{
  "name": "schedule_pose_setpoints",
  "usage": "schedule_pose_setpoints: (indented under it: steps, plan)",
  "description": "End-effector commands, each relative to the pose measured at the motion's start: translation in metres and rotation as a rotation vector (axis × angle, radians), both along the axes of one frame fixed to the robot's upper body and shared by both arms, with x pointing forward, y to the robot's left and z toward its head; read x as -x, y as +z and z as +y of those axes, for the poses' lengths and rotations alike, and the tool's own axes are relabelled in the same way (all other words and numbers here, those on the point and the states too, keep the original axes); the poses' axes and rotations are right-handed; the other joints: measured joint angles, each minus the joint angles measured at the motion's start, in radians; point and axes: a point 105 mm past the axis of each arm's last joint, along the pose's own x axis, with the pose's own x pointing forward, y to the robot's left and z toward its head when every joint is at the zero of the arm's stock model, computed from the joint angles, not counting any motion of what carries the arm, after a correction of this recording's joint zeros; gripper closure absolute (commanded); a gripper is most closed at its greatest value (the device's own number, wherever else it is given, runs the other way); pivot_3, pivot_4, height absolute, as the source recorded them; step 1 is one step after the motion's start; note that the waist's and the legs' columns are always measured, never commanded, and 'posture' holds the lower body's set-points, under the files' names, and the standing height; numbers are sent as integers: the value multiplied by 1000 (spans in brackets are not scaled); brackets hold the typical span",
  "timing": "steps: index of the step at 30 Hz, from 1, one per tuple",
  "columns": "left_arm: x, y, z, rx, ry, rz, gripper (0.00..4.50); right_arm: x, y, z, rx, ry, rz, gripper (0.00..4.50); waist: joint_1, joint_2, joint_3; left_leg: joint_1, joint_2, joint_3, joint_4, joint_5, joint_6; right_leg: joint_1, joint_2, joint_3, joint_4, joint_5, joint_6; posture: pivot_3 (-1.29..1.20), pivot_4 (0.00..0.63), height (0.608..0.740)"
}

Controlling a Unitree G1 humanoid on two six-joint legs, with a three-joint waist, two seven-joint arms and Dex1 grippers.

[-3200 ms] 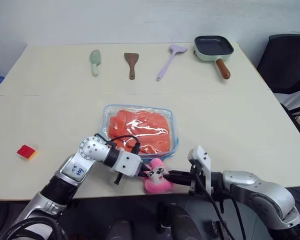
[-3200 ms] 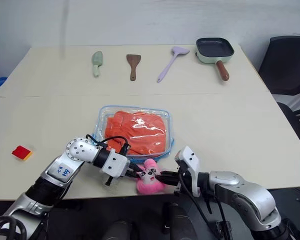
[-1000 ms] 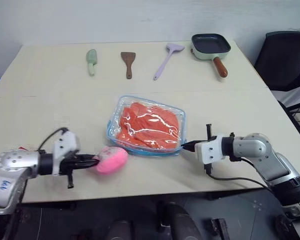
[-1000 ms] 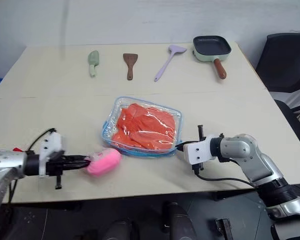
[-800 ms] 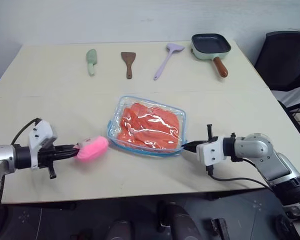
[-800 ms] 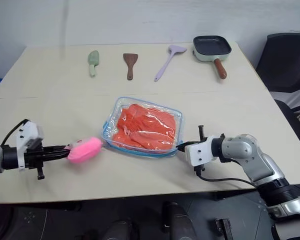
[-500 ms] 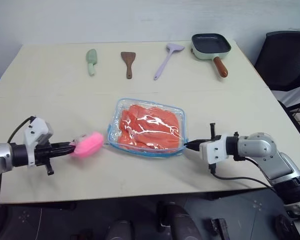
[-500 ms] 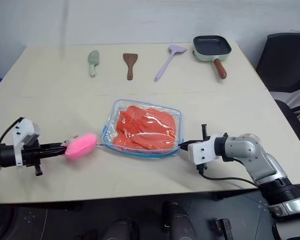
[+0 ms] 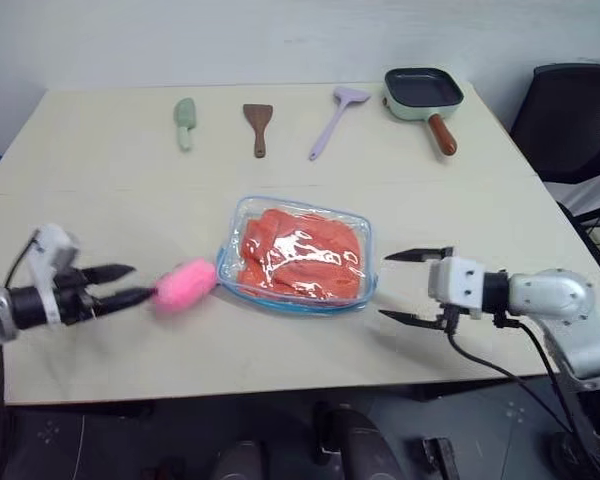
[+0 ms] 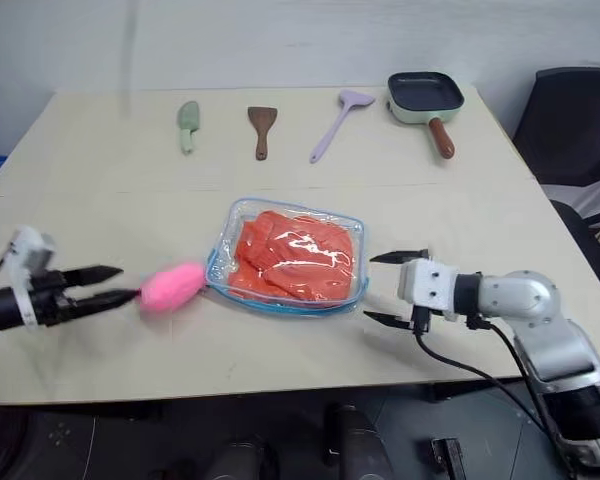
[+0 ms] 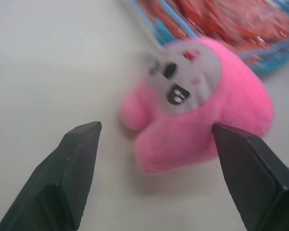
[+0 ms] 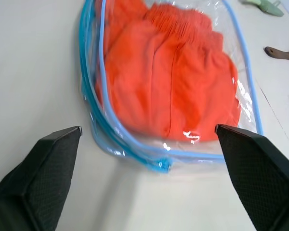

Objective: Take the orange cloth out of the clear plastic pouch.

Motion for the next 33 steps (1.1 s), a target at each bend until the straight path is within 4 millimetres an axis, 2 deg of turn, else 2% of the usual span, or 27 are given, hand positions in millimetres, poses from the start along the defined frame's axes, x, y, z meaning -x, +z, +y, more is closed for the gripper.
schedule_pose_setpoints:
  steps: [1,2,5,6,8,9,11,15,19,25,29,33]
  plan:
    - [5,57,-24,24,-151,-139,761,12,22,6,-94,-4,40,40,-1,0,0,0,0,0,-1,0,0,0,0,0,-1,0,0,0,150,740]
    - [4,63,-36,-4,-212,-166,761,13,23,7,-109,-8,54,40,-2,0,0,0,0,0,-1,-1,0,1,-1,0,0,0,0,0,150,740]
    - [2,65,-80,-132,-405,-235,761,17,21,11,-122,-16,85,40,-3,1,0,-2,-1,1,-2,-1,0,2,-1,0,1,1,1,0,150,740]
    - [1,54,-99,-248,-491,-263,761,19,19,14,-117,-10,97,40,-3,0,0,-3,-3,1,-1,-1,0,2,-1,0,0,1,1,0,150,740]
    - [0,30,-120,-464,-622,-310,761,21,16,17,-108,-1,108,40,-3,1,0,-3,-4,2,0,-1,0,2,0,0,0,1,1,0,150,740]
    - [2,11,-122,-616,-708,-328,761,23,15,18,-106,0,111,40,-3,1,0,-2,-4,3,0,-1,-1,2,0,1,-1,1,1,0,150,740]
    - [-2,-11,-120,-788,-798,-357,761,24,15,20,-104,-1,114,40,-9,1,0,-2,-3,10,-1,-1,-3,1,2,2,-1,1,1,0,150,740]
    - [-20,-28,-119,-914,-817,-471,761,28,12,22,-104,-9,118,40,-9,1,0,-1,-1,13,-1,0,-5,0,4,5,1,0,-1,0,150,740]
    - [-28,-35,-117,-956,-833,-545,761,34,10,24,-108,-6,131,40,-4,1,0,-1,-1,13,-1,0,-4,0,4,5,1,0,-1,0,150,740]
    - [-33,-33,-133,-885,-811,-630,761,41,13,27,-129,19,166,40,-2,0,0,-1,-2,14,0,-1,-2,1,4,5,0,0,0,0,150,740]
    - [-33,-36,-130,-882,-810,-624,1591,39,13,27,-125,17,165,0,-5,0,0,0,-2,14,-1,-1,-2,1,4,5,0,0,0,0,150,740]
    - [-31,-35,-129,-861,-810,-611,2833,36,14,25,-120,12,162,0,-4,0,0,0,-1,14,-1,-1,-2,1,4,5,0,0,0,0,150,740]
